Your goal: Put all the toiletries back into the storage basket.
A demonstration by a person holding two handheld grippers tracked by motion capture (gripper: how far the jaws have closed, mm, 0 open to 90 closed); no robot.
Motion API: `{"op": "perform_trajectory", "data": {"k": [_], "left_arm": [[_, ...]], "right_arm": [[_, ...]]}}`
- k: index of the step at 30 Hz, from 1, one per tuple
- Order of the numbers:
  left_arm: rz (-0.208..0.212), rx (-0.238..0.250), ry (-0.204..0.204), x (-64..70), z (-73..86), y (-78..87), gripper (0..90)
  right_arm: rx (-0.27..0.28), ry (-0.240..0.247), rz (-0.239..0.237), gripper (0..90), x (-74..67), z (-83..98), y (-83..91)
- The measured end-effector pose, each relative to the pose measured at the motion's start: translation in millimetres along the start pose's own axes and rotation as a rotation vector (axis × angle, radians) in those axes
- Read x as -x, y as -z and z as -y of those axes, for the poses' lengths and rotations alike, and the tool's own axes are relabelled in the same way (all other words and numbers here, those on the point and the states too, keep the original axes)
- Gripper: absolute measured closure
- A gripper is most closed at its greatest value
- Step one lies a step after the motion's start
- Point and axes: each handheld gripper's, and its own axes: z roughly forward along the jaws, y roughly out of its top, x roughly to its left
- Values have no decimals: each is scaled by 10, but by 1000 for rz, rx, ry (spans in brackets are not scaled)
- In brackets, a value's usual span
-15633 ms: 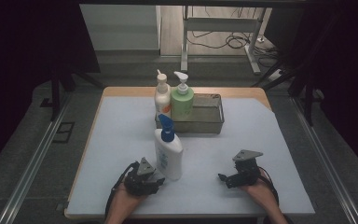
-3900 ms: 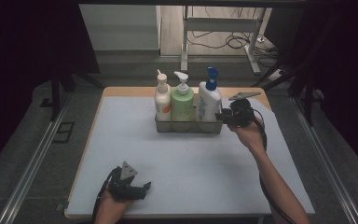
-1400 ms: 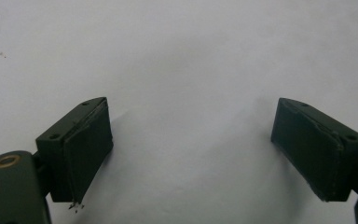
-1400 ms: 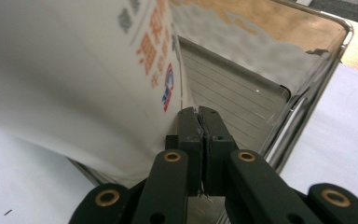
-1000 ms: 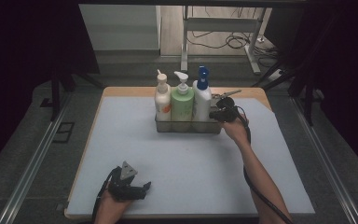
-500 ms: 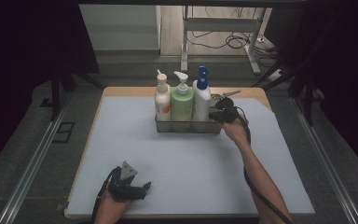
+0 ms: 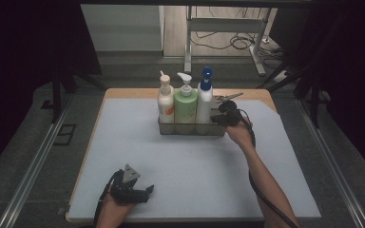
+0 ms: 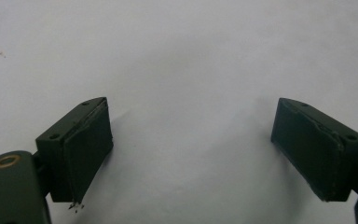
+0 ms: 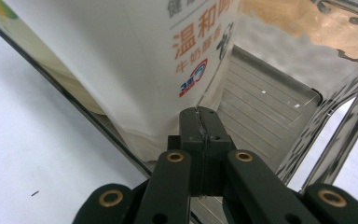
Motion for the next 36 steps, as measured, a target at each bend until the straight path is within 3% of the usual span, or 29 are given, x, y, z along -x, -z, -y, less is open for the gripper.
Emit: {"op": "perform_trajectory", "data": {"k": [11, 36], "left_arm": [[0, 0, 0, 0, 0, 0, 122], [-1, 1, 0, 2, 2, 0, 122]], "right_arm": [[4, -10, 3, 895, -20, 16, 7], [50, -7, 25, 612, -2, 32, 218]]}}
